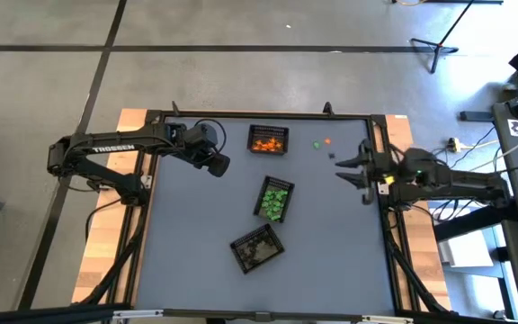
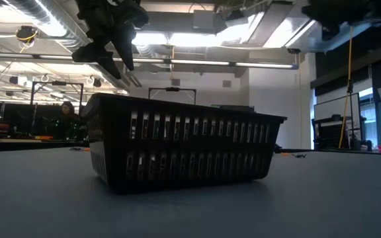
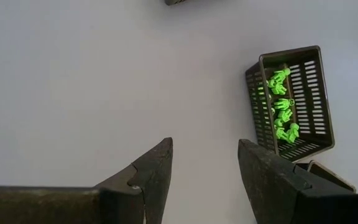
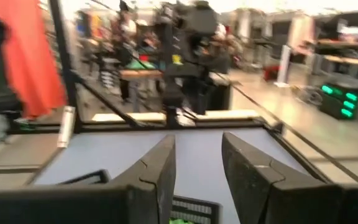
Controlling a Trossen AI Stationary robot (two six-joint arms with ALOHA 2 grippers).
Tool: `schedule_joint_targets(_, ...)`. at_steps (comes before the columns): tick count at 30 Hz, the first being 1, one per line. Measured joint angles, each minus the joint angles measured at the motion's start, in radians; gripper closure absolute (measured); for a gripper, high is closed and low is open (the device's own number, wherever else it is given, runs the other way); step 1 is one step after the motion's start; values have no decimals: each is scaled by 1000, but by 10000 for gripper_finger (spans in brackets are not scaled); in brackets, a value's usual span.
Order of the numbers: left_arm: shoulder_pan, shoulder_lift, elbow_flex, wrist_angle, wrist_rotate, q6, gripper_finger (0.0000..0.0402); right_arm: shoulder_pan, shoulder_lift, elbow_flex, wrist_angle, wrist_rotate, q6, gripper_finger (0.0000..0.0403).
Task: Sort Halloween decoration
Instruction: Put the black spider toy into the bottom black bin
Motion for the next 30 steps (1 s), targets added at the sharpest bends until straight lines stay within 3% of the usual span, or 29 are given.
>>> schedule_joint_targets(3,0,0,0,0,0,0,226,0,-84,-52,5,-60,0,276)
schedule_joint_targets(8,0,0,0,0,0,0,226,0,-153,-103,-4,-67,2,276)
schedule_joint_targets(25,0,0,0,0,0,0,226,0,-156,-107,-116,-40,-56,276)
schedule_joint_targets(30,0,0,0,67,-3,0,226,0,-156,-107,-116,-40,-56,276)
